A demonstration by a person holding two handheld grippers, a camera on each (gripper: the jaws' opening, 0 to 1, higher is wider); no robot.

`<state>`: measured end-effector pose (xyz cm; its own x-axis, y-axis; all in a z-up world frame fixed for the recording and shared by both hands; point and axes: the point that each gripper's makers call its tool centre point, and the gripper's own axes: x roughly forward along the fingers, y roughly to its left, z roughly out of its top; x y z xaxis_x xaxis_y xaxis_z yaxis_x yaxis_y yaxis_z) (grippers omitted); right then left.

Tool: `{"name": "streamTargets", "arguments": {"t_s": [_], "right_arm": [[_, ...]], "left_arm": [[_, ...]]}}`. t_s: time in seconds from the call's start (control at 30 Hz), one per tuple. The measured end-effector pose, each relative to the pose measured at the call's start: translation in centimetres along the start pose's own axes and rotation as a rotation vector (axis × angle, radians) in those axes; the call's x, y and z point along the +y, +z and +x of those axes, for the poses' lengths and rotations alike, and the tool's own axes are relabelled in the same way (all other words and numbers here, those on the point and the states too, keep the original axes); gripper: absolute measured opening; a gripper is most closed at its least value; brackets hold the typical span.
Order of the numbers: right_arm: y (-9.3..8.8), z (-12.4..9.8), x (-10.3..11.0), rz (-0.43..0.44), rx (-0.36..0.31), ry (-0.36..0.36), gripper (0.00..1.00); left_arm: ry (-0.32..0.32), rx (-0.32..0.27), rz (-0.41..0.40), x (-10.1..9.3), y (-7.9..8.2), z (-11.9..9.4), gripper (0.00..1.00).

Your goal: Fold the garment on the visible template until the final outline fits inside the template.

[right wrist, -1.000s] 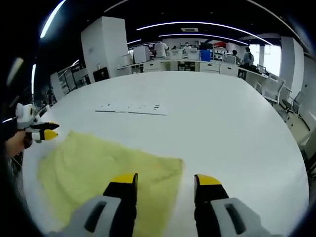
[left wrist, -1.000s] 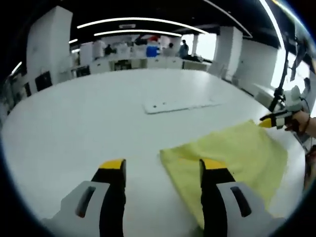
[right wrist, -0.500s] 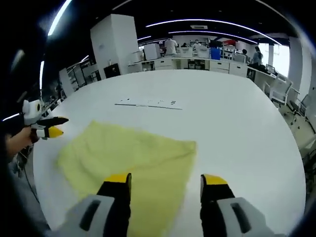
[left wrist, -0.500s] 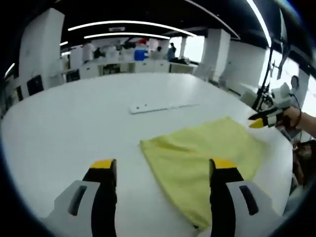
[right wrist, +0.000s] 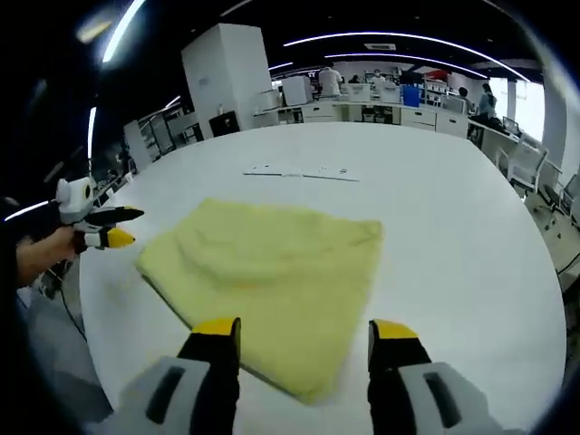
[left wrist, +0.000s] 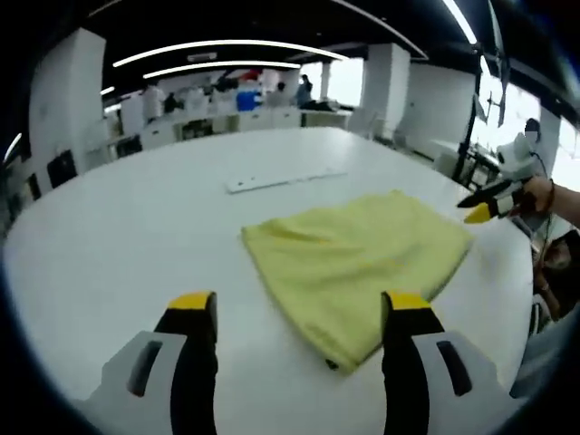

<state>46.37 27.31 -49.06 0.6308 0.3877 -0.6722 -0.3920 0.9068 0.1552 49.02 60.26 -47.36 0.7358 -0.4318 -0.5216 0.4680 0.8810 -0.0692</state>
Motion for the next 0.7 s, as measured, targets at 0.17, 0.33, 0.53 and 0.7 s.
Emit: {"name": "streamTargets", "arguments": {"t_s": [0.17,0.33,0.53,0.7], "right_arm": [[-1.4,-0.7,0.6,0.010,-0.006,0.013,0.47],[-3.1,-0.9,0.7,0.001,0.003,0.011,0.40],[-4.6,-0.9,0.2,0.001,0.014,-0.011,0.30],[-5.1,-0.9,-0.2,0.010,0.004,-0.028,0.23]], "left_arm": [[0.024,-0.006,-0.007,-0.6,-1.1,-0.6,0.58],[0.032,0.007,-0.038,-1.4,-2.8,-1.0,0.48],[0.037,0.026,-0.063,-2.2,-4.3,-1.2,0.38],[0.063,0.043,-0.086,-2.1,-5.2,-1.2,0.28]]}}
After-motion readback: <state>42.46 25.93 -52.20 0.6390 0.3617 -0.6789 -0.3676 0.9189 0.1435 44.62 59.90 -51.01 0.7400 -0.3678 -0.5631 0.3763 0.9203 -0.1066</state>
